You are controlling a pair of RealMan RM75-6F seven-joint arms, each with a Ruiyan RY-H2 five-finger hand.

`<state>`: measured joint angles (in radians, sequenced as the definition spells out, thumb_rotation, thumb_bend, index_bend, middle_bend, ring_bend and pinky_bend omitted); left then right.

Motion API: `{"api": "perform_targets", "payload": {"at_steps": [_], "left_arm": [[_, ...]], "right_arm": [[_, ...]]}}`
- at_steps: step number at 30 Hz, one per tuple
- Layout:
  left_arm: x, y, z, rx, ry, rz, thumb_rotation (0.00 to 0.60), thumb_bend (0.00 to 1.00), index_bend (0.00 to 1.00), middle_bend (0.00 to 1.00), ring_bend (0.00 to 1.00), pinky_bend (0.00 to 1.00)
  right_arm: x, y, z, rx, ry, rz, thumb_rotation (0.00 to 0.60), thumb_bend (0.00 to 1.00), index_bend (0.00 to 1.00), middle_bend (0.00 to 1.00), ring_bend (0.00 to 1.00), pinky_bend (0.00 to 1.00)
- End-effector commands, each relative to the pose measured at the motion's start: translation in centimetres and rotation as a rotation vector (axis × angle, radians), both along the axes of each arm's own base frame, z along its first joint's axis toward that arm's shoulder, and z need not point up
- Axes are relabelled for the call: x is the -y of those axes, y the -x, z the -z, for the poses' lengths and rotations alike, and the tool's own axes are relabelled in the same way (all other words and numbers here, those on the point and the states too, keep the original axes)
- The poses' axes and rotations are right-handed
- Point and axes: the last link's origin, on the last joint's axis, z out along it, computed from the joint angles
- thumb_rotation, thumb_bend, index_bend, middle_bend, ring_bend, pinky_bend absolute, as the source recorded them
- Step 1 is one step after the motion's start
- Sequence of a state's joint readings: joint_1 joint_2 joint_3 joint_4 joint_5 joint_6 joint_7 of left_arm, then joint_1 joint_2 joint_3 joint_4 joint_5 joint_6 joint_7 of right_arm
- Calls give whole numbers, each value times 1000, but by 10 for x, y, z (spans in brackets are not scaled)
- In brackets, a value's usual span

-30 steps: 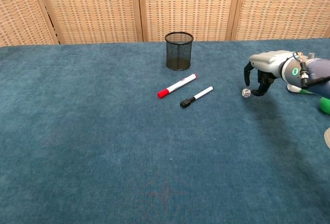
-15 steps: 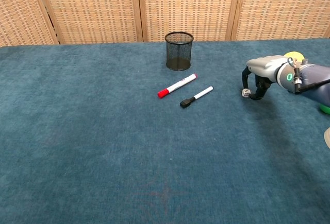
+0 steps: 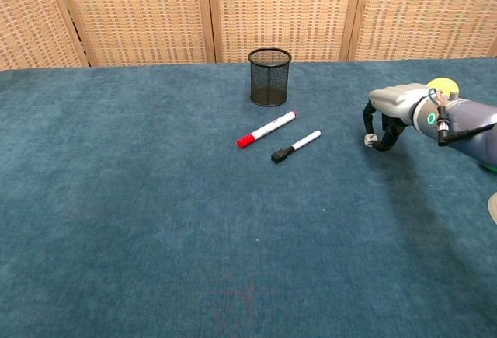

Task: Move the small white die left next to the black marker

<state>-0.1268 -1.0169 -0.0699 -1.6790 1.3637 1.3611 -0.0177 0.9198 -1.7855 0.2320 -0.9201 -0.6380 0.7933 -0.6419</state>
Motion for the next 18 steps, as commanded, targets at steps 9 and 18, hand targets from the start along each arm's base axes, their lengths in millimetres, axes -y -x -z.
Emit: {"api": "perform_targets", "payload": {"at_steps": [9,18], "left_arm": [[2,-1,-2,11,-3,9,600,0,0,0,0,0],[7,-3,-5,22,-7,28,600,0,0,0,0,0]], "right_arm": [[-8,-23,-22,33,25,-98,600,440,631,938,1000,1000],[-37,-90,-88,71,51,-306,600,440,631,938,1000,1000]]}}
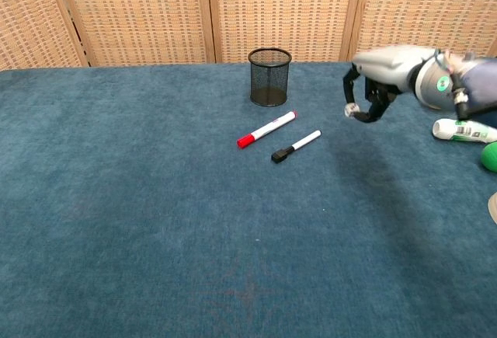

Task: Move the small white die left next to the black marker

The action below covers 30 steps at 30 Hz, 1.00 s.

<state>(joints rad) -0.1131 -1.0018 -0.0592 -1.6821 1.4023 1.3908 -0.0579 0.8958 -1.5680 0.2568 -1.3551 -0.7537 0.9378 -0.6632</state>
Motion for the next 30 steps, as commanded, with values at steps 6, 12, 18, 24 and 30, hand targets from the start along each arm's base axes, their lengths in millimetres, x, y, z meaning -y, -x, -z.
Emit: {"api": "perform_targets", "payload": {"at_steps": [6,12,18,24,30], "left_arm": [[5,-1,-2,10,-1,13,600,0,0,0,0,0],[8,-1,-4,16,-5,20,600,0,0,0,0,0],[8,1,-5,17,-5,16,600,0,0,0,0,0],[6,2,-5,17,-6,9,600,0,0,0,0,0],[7,2,-5,15,-6,8,600,0,0,0,0,0]], "right_arm": [[-30,-72,-83,-41,114,-202,600,440,631,938,1000,1000],[-36,-85,-94,-85,145,-213,600,440,631,938,1000,1000],[-32,-80,-89,-123,158,-185,600,440,429,937,1000,1000],[-28,-75,-86,-119,161,-162,600,440,373,936,1000,1000],[-28,-68,-85,-105,155,-146,600,440,364,936,1000,1000]]}}
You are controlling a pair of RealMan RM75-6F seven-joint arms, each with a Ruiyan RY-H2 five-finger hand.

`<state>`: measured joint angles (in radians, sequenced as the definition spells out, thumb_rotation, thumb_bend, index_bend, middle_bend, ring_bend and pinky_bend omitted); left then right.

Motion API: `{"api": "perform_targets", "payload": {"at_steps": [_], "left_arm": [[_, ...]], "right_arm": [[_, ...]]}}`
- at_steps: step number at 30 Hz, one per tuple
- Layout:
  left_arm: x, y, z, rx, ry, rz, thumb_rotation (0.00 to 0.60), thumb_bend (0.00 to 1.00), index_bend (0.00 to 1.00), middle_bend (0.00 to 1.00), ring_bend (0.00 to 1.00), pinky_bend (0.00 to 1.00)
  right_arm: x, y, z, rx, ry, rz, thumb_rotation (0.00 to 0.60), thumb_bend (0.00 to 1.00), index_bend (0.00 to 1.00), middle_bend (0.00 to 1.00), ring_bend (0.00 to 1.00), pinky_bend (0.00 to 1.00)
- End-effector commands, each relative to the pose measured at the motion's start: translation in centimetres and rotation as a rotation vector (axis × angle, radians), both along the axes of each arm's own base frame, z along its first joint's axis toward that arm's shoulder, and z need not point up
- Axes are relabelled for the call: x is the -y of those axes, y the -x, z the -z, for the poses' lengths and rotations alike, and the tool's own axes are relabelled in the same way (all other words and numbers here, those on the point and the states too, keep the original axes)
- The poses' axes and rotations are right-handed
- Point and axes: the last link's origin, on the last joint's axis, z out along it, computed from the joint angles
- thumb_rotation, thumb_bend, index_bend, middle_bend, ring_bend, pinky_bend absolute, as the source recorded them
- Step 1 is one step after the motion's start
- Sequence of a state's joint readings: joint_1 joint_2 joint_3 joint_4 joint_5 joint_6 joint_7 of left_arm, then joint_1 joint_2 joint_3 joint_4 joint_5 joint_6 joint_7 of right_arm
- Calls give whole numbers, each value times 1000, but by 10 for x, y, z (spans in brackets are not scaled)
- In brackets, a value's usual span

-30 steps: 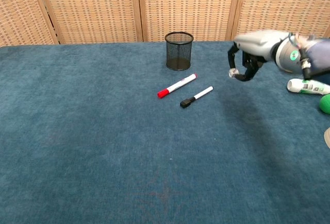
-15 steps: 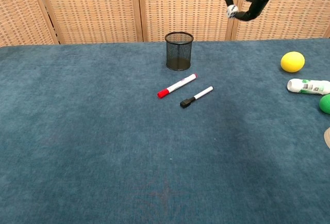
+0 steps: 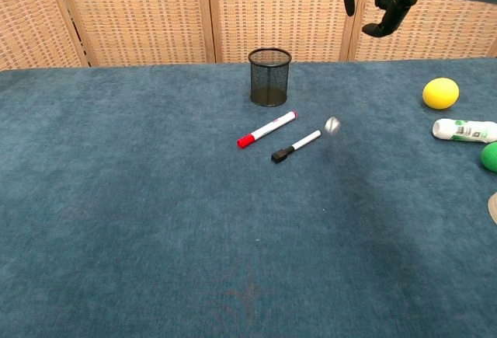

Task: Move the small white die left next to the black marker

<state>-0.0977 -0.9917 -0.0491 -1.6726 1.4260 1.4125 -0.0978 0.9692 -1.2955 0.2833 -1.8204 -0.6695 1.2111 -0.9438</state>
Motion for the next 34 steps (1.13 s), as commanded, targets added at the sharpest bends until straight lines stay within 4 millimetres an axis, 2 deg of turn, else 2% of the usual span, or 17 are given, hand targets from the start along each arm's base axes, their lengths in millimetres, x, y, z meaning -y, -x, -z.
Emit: {"api": "perform_targets", "payload": {"at_steps": [1,7,10,13,14,16,17,18,21,24,27,29,34], "left_arm": [[0,0,0,-1,0,0,600,0,0,0,0,0],[1,0,0,0,-1,0,600,0,0,0,0,0],[1,1,0,0,2,-2,600,0,0,0,0,0],[1,1,1,1,6,-4,600,0,0,0,0,0],[2,1,1,3,6,-4,600,0,0,0,0,0],[3,0,0,6,4,-2,600,0,0,0,0,0],[3,0,0,6,2,0,600,0,0,0,0,0],[4,0,1,5,0,3,600,0,0,0,0,0],[5,-1,1,3,-14,13,600,0,0,0,0,0],[7,-2,1,5,-35,21,600,0,0,0,0,0],[9,-3,1,8,-39,16,600,0,0,0,0,0],[10,-4,5,-2,-21,19,600,0,0,0,0,0],[12,-6,9,-26,-8,36,600,0,0,0,0,0]], "right_arm": [[-1,3,0,9,-3,5,600,440,364,936,1000,1000],[-7,16,-9,62,-5,13,600,440,364,927,1000,1000],[-16,36,-21,80,24,-20,600,433,364,873,979,1000],[-26,62,-35,93,55,-67,600,307,364,754,864,990],[-30,73,-41,100,75,-79,600,214,363,662,763,908],[-40,100,-56,125,133,-112,600,108,333,495,556,674],[-46,112,-61,146,147,-126,600,52,295,372,394,483],[-54,127,-65,174,157,-131,600,17,250,262,250,340],[-75,158,-71,238,177,-128,600,0,161,77,43,200],[-97,185,-76,267,210,-119,600,0,103,3,0,132],[-117,202,-74,339,188,-104,600,0,80,0,0,114],[-143,216,-66,386,197,-70,600,0,65,0,0,114],[-156,221,-62,381,207,-43,600,0,21,0,0,59]]}}
